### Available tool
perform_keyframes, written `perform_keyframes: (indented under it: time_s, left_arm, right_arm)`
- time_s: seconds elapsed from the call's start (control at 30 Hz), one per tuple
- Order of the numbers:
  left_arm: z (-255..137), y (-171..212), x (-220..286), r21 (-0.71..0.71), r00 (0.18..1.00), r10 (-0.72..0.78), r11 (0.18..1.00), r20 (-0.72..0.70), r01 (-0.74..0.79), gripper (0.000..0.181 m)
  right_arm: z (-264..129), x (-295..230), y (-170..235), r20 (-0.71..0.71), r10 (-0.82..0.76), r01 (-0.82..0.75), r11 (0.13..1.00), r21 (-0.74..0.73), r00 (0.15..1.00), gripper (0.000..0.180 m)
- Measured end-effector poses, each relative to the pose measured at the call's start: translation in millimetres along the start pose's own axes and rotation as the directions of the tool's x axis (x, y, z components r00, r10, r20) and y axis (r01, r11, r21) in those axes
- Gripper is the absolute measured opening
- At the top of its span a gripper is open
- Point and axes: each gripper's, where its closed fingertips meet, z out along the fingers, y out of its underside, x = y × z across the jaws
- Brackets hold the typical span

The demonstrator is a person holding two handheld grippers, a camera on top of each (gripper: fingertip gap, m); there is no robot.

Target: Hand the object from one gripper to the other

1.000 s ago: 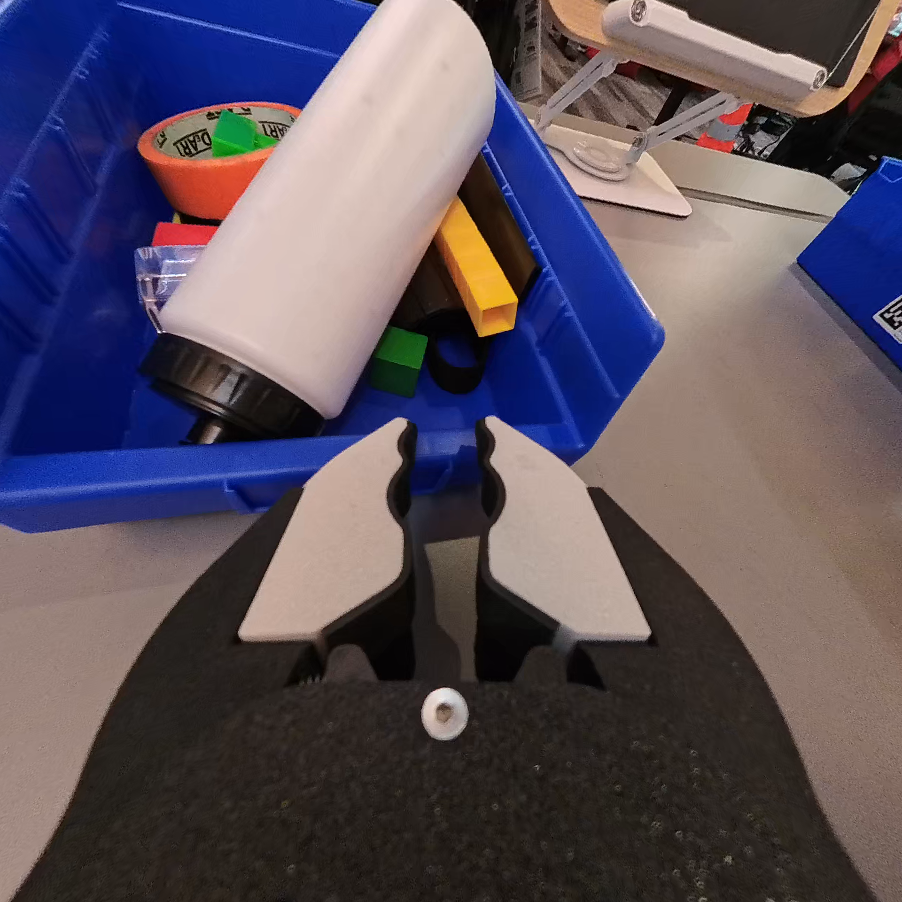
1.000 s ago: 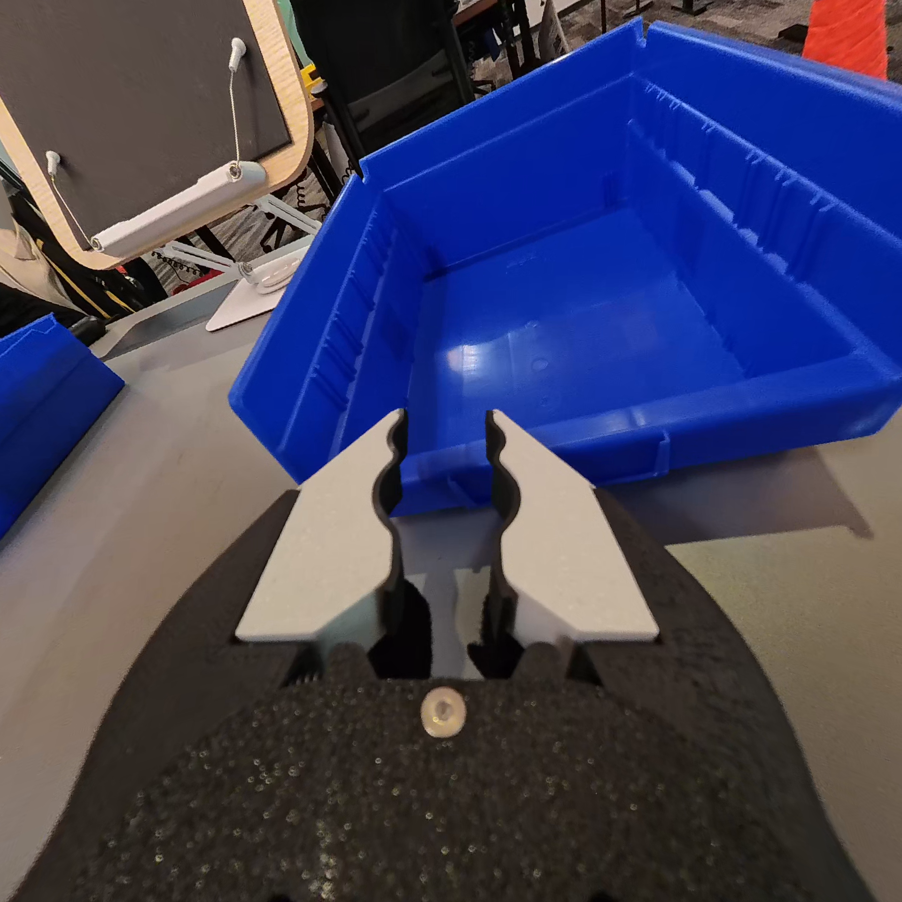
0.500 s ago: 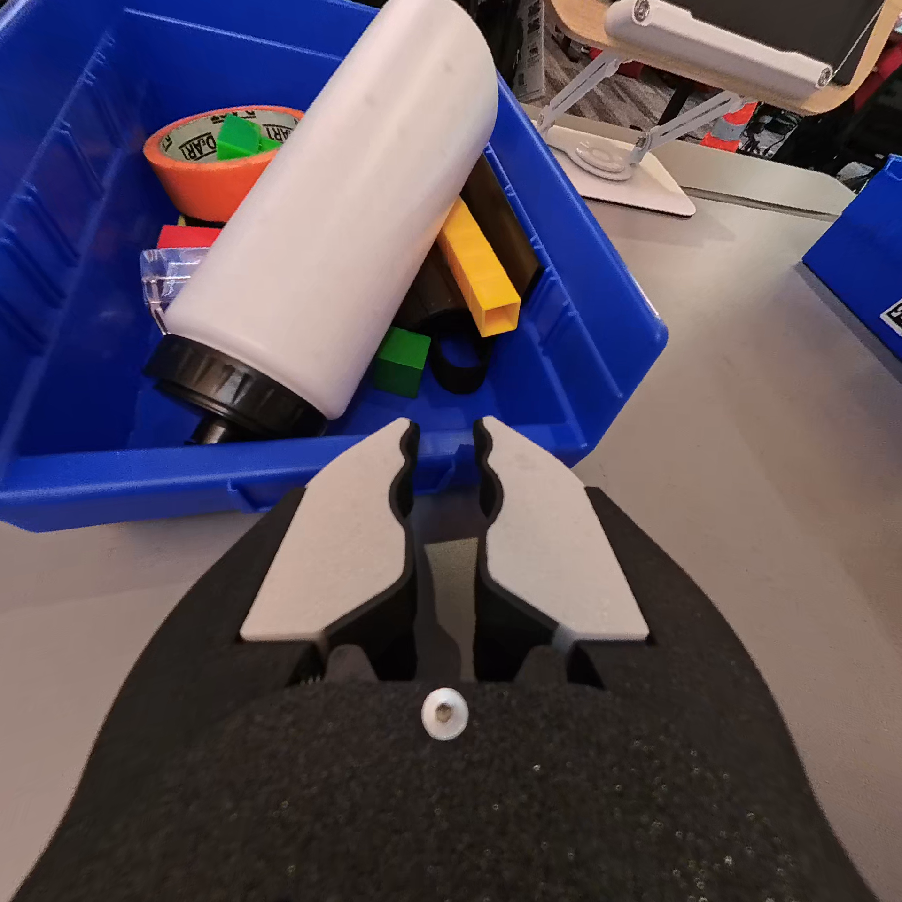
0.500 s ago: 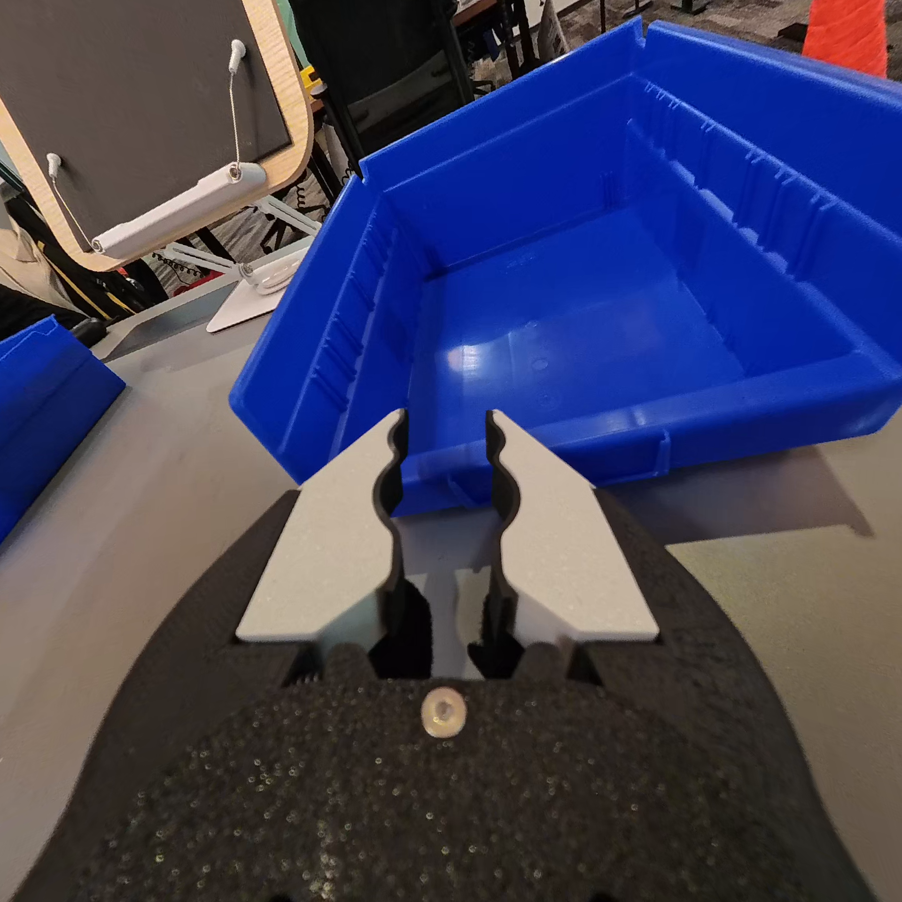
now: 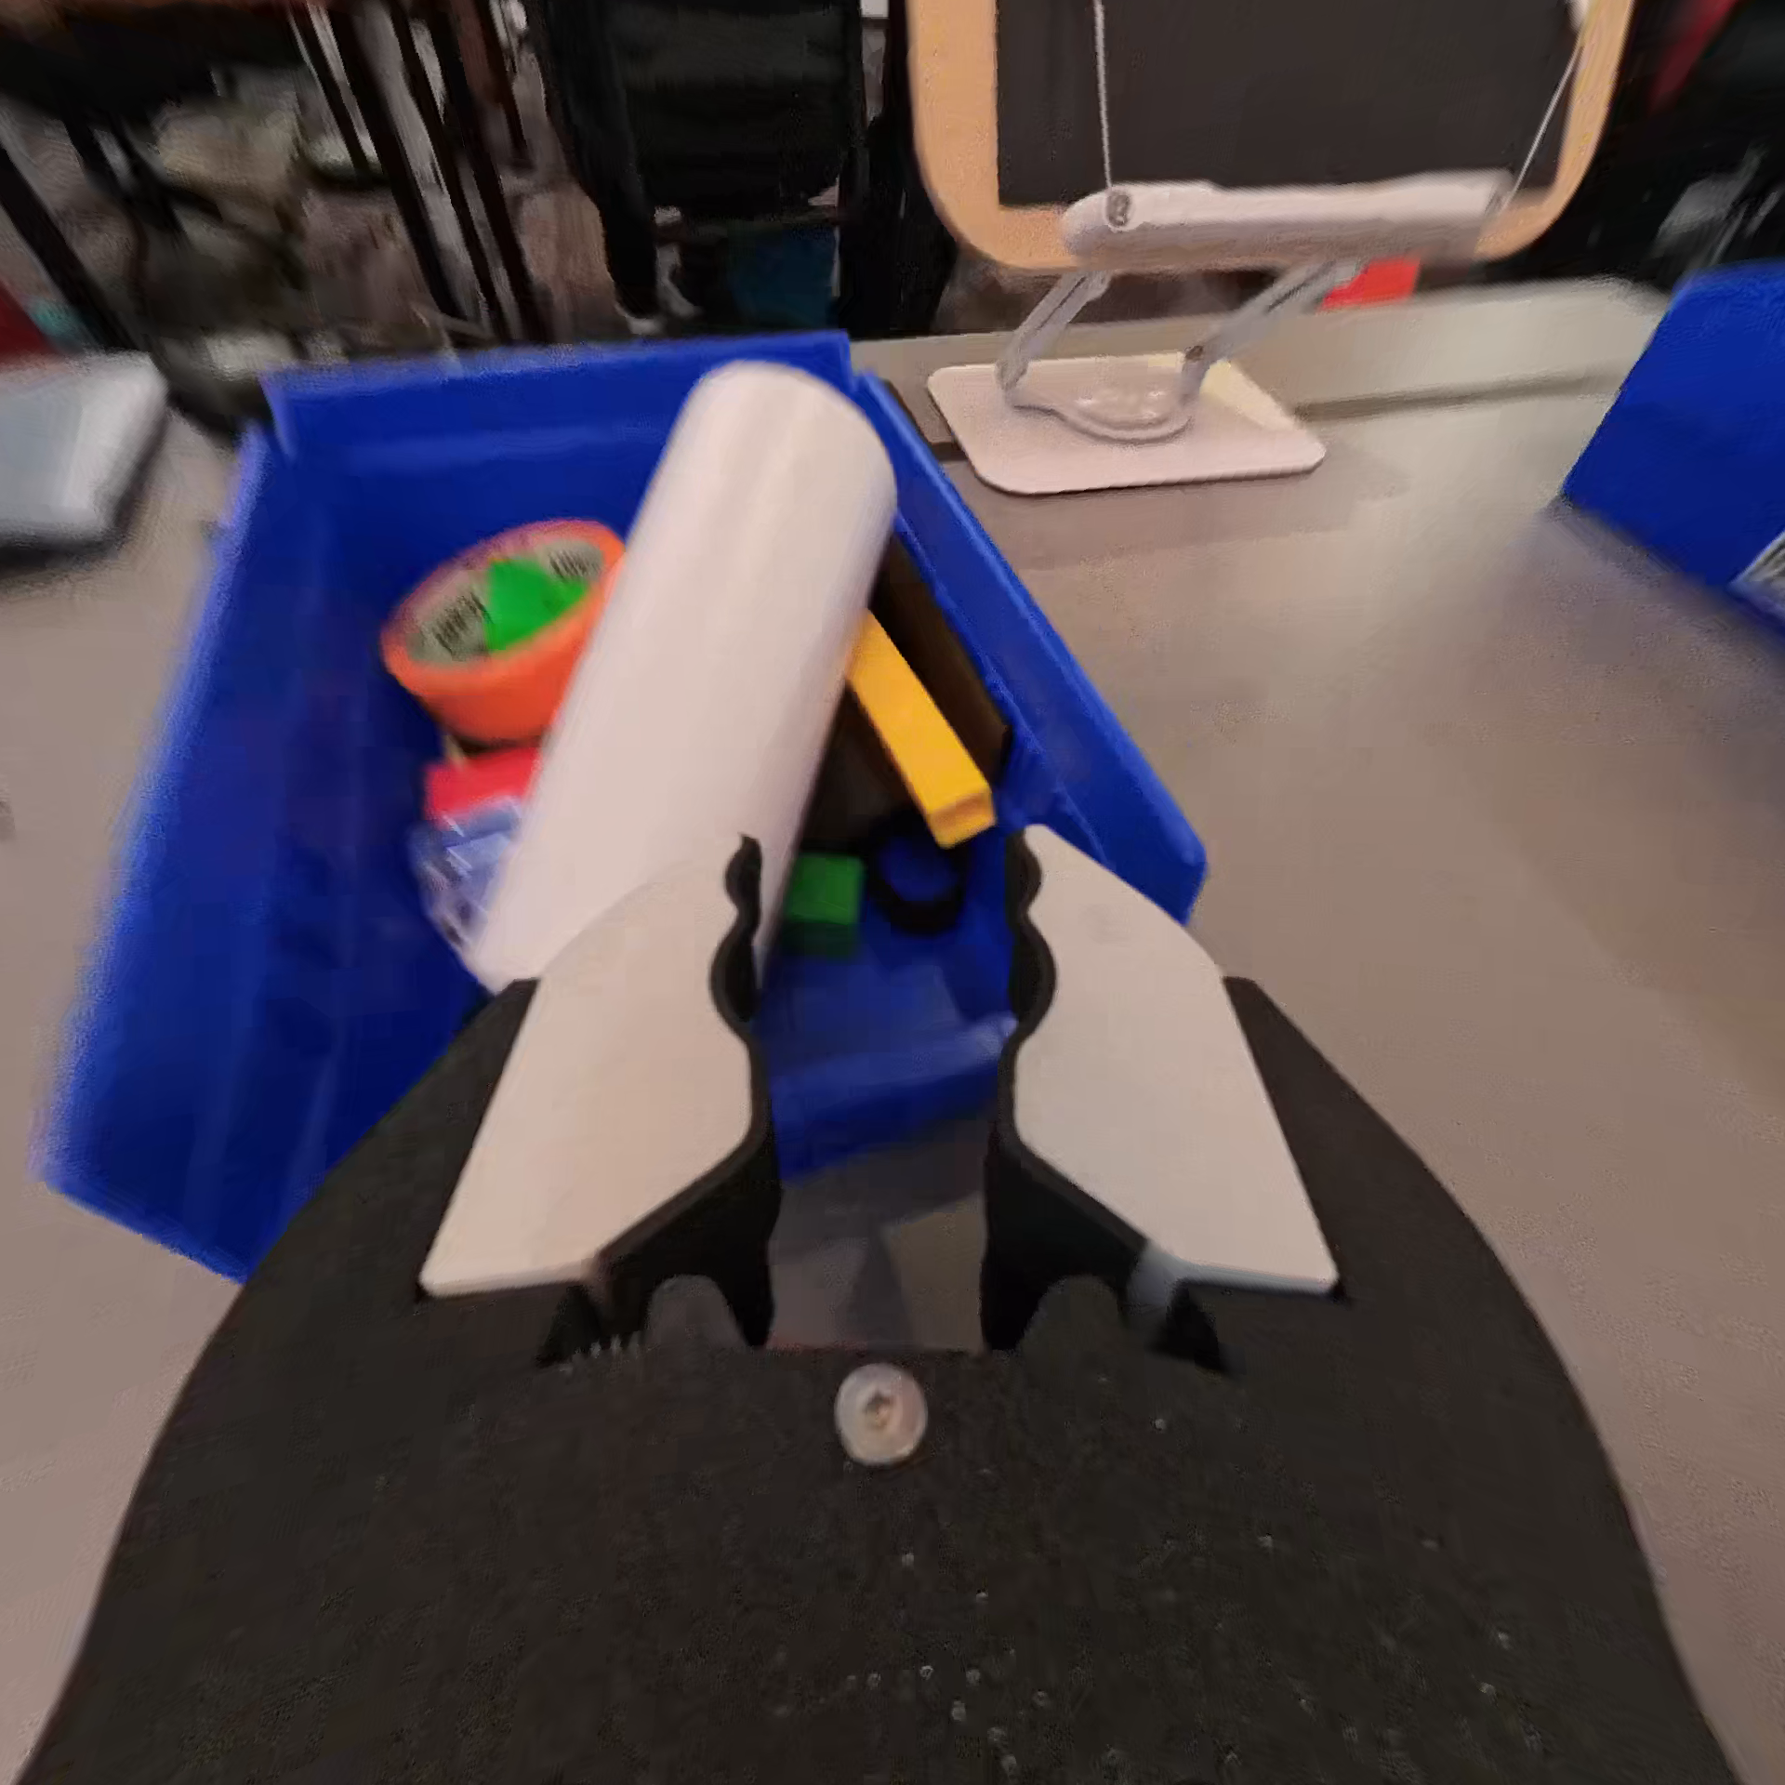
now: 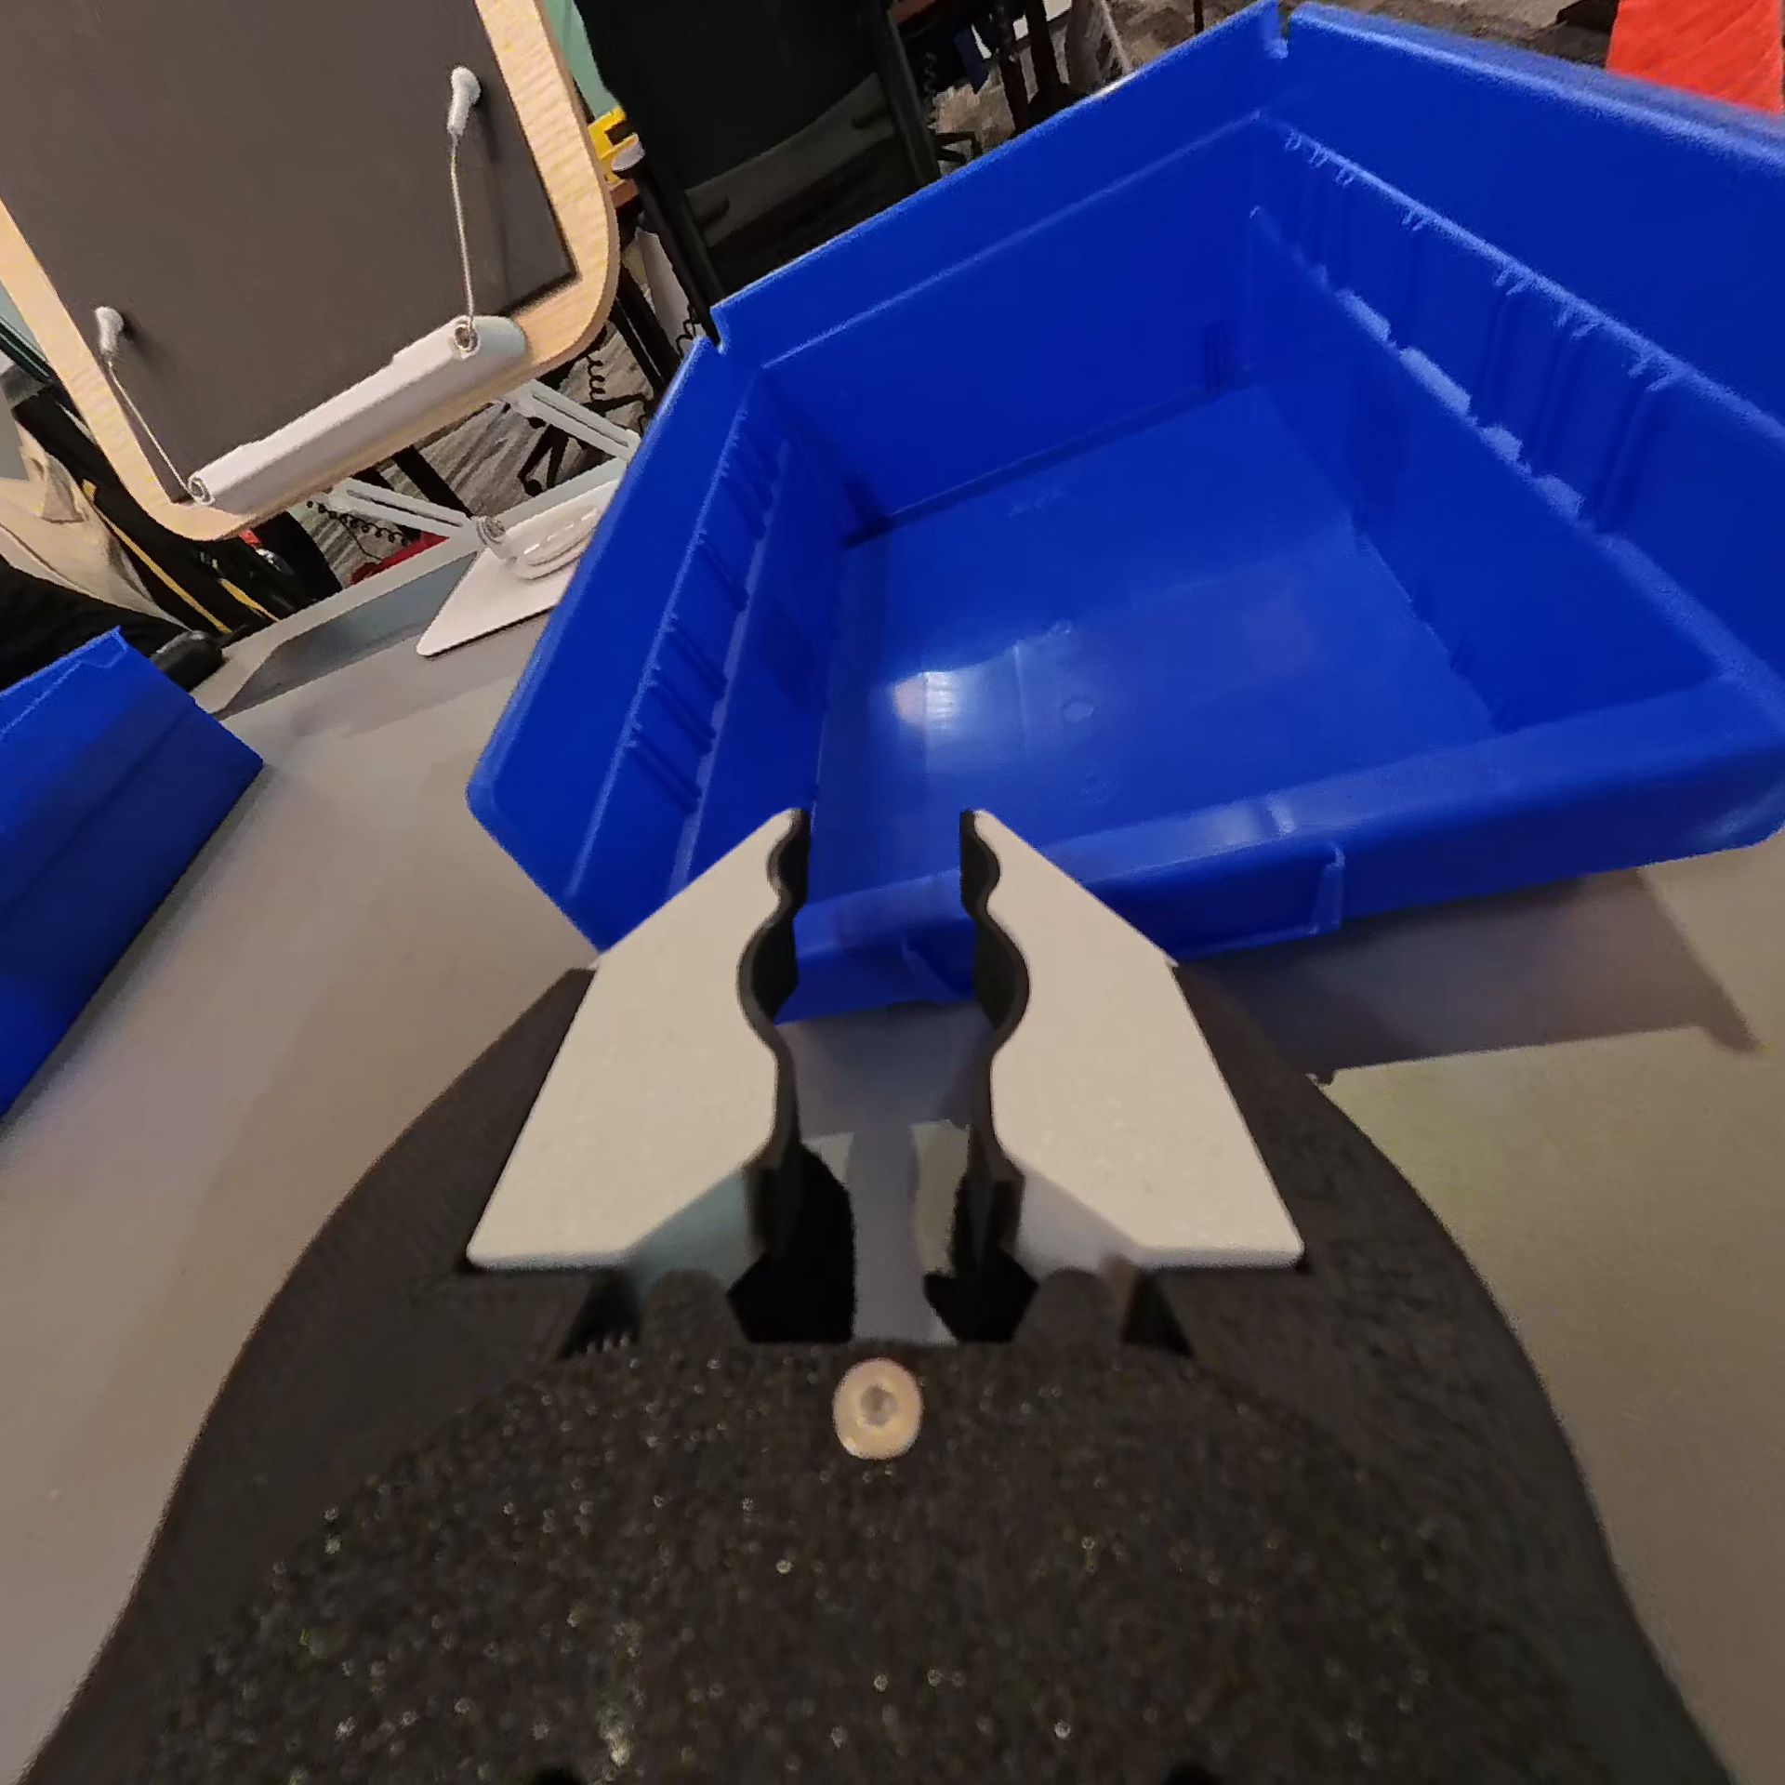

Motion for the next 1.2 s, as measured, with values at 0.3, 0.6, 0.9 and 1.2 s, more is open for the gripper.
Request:
perform_keyframes:
  time_s: [0.3, 0.6, 0.9, 1.2]
  left_arm:
    - [101.4, -32.0, -46.8, -0.42, 0.906, 0.419, 0.814, -0.055, -0.402, 0.088]
    - [149.6, -5.1, -48.6, -0.566, 0.973, 0.23, 0.8, -0.019, -0.2, 0.087]
    - [136.5, -38.6, -47.5, -0.454, 0.963, 0.258, 0.869, 0.076, -0.197, 0.086]
    - [44.2, -204.0, 7.2, 0.236, 0.983, -0.023, 0.969, -0.18, 0.065, 0.086]
  right_arm:
    - [-13.9, 4.2, 0.4, 0.022, 0.038, -0.038, 0.999, 0.006, 0.999, 0.03]
    - [-19.2, 4.8, 1.2, 0.048, 0.089, -0.09, 0.996, 0.01, 0.995, 0.03]
    - [-28.1, -41.0, -16.3, 0.201, -0.04, 0.027, 0.997, 0.068, 0.979, 0.036]
    - [-40.6, -210.8, -19.3, 0.516, -0.342, 0.234, 0.936, 0.264, 0.786, 0.043]
